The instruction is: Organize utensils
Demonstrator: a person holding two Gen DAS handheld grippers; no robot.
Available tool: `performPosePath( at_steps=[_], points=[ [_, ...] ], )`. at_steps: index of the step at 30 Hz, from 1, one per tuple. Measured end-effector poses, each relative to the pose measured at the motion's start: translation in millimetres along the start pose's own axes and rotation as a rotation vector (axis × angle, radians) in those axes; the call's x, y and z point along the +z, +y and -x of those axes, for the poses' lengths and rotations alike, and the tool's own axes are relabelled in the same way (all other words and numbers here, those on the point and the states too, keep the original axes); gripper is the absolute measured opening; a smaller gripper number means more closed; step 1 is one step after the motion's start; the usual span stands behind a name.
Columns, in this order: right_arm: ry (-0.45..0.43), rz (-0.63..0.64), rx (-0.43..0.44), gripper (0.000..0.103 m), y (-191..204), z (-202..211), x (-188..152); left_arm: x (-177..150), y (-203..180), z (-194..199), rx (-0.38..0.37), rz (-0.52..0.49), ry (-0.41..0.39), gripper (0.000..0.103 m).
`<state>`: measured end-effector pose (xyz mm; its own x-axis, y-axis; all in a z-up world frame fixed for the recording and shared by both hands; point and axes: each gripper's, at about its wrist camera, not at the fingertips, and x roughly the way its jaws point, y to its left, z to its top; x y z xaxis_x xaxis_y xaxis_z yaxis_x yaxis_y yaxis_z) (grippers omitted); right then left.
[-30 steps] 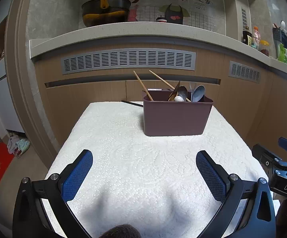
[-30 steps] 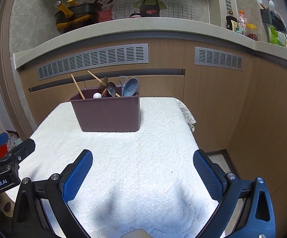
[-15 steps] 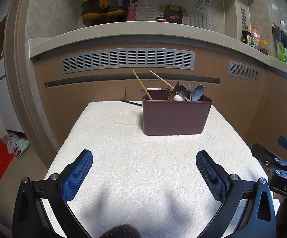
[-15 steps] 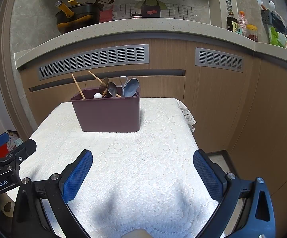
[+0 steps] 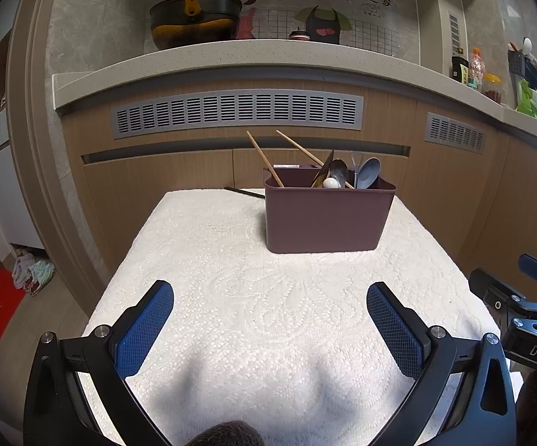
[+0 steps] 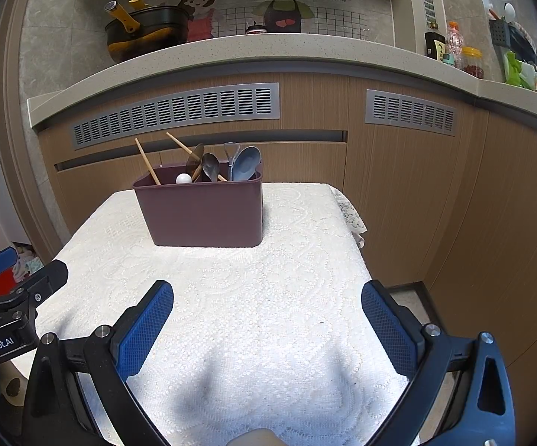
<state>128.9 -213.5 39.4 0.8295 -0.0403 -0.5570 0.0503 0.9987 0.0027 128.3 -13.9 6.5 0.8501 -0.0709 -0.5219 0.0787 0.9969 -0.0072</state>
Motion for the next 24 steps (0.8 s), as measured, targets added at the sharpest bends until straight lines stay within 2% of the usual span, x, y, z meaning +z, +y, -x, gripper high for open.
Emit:
performPosePath(
  at_steps=[24],
  points=[
    [-0.011,0.02,0.009,0.101,-1.9,1.7,0.5,-1.7,2.2,2.4,-0.004,-0.006,0.008,0.103]
  ],
)
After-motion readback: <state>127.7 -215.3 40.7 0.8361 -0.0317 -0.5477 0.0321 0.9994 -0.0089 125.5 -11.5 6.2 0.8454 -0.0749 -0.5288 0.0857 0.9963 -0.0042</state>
